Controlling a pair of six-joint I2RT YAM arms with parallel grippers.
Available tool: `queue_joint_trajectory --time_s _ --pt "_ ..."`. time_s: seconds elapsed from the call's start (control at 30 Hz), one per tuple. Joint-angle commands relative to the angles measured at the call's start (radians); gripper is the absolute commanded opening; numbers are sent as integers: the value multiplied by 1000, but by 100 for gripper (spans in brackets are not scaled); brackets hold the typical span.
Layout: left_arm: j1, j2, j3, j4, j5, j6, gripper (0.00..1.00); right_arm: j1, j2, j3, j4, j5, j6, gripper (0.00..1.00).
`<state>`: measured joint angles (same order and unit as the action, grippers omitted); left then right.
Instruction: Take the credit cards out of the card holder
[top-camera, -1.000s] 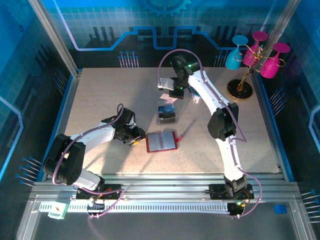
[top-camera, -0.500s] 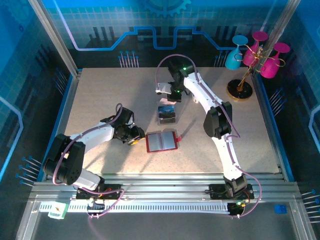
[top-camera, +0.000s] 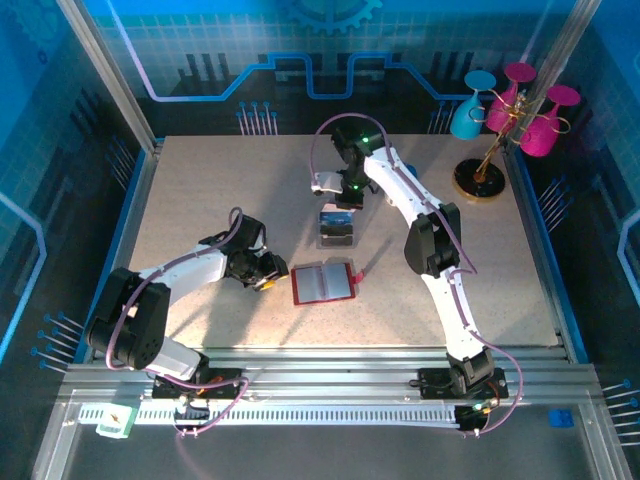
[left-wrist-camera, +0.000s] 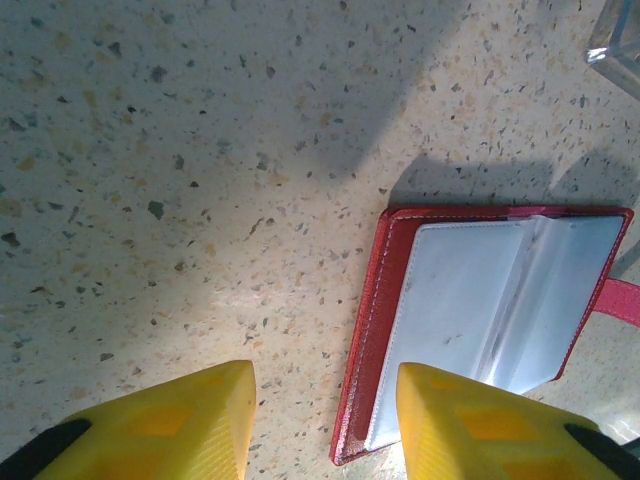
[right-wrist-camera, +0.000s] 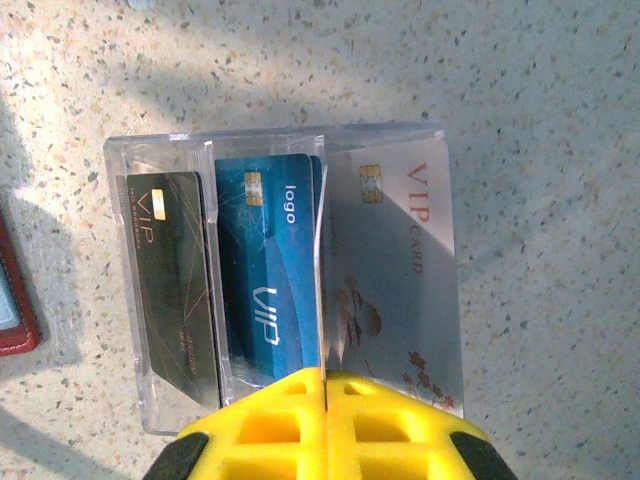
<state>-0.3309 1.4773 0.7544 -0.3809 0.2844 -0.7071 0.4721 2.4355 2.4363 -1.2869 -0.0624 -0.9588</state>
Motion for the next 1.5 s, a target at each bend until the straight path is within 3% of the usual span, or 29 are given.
queue_joint_trajectory --time_s 0.0,0.1,0.23,0.57,0.7,0.9,1.07,1.1,1.13,1.23,1.3,1.47 --pt "12 2 -14 -22 13 7 42 -1 7 16 -88 28 22 0" --pt "12 0 -14 -21 13 5 42 0 2 8 -81 39 31 1" --pt "12 -3 -12 -22 13 4 42 -1 -10 2 -11 79 66 22" --pt "12 5 8 -24 -2 8 43 -10 -126 -137 154 148 139 30" --pt "15 11 31 -34 -24 18 49 -16 -190 -234 217 162 171 34" --pt "22 9 93 -88 -98 73 66 -26 -334 -454 354 157 245 45" --pt "39 8 130 -105 -141 114 87 -38 -469 -666 471 170 306 74" --pt "43 10 137 -108 -148 122 87 -43 -492 -702 491 171 321 82" --pt "48 12 142 -111 -156 130 88 -51 -520 -740 512 169 341 100" --pt "65 20 162 -118 -190 158 91 -76 -597 -858 574 171 394 100" --pt "75 22 173 -120 -218 177 99 -92 -649 -938 628 178 425 100" --pt "84 17 177 -78 -298 223 99 -132 -779 -1168 811 214 522 100"
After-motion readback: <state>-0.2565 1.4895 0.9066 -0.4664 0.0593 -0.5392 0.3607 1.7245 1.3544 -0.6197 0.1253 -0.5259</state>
